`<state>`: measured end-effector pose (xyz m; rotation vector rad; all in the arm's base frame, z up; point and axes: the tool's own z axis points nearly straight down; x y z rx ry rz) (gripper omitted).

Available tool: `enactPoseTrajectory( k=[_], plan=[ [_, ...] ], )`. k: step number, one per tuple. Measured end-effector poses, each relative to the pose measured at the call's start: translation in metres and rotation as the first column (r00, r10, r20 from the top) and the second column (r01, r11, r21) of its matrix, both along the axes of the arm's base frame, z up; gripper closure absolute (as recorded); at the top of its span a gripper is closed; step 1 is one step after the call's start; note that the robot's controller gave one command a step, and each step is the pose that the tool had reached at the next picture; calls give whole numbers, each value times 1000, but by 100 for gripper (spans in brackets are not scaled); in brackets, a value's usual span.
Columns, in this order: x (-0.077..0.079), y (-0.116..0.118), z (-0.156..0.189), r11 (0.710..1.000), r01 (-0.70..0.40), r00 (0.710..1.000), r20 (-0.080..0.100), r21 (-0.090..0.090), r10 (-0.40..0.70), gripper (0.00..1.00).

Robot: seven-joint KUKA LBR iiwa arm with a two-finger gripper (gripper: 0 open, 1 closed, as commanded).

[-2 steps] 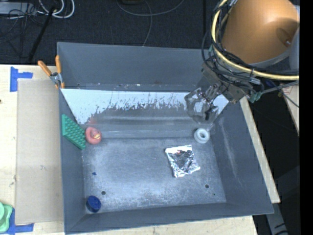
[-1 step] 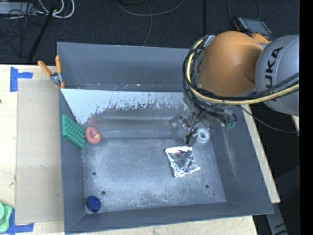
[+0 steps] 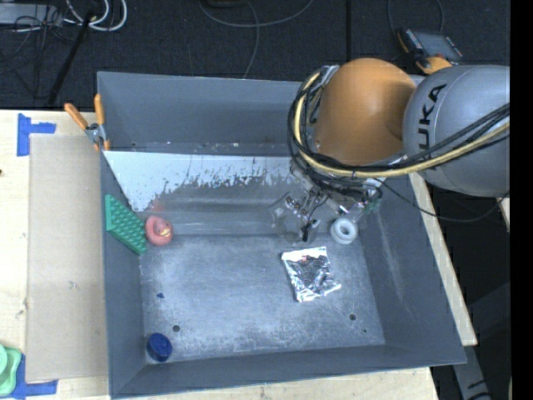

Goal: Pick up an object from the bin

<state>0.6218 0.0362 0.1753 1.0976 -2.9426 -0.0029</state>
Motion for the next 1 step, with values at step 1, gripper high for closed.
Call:
enactPoseTrajectory(
  k=[1],
  plan=[
    [0, 0, 1, 1000, 2, 1000, 2, 0, -2, 0]
  ],
)
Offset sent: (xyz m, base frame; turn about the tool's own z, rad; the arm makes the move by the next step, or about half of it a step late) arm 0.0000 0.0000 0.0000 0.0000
